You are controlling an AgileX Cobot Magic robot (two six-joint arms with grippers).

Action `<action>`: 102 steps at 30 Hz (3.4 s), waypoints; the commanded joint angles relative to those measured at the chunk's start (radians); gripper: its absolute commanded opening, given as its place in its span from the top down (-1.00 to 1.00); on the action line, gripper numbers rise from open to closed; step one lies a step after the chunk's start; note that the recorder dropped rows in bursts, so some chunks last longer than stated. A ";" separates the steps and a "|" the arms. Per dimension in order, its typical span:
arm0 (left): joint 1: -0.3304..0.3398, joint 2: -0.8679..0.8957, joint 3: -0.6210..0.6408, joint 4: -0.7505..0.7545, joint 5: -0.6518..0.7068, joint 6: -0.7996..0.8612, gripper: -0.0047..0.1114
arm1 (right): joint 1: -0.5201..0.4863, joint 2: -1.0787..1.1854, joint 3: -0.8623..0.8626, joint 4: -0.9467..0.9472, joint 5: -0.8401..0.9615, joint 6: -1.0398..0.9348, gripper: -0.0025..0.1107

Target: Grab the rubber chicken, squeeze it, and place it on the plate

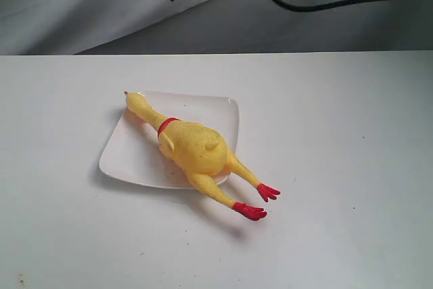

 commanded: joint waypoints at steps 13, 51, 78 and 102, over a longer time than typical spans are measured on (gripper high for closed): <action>0.000 -0.001 0.003 -0.002 0.013 0.006 0.66 | 0.476 -0.673 0.752 -1.089 -0.327 0.979 0.96; 0.000 -0.001 0.003 -0.002 0.013 0.006 0.66 | 0.425 -1.270 1.073 -0.867 -0.316 1.019 0.96; 0.000 -0.001 0.003 -0.002 0.013 0.006 0.66 | -0.712 -1.776 1.477 -0.445 -0.562 0.567 0.96; 0.000 -0.001 0.003 -0.002 0.013 0.006 0.66 | -0.733 -1.776 1.650 -0.153 -0.715 0.441 0.96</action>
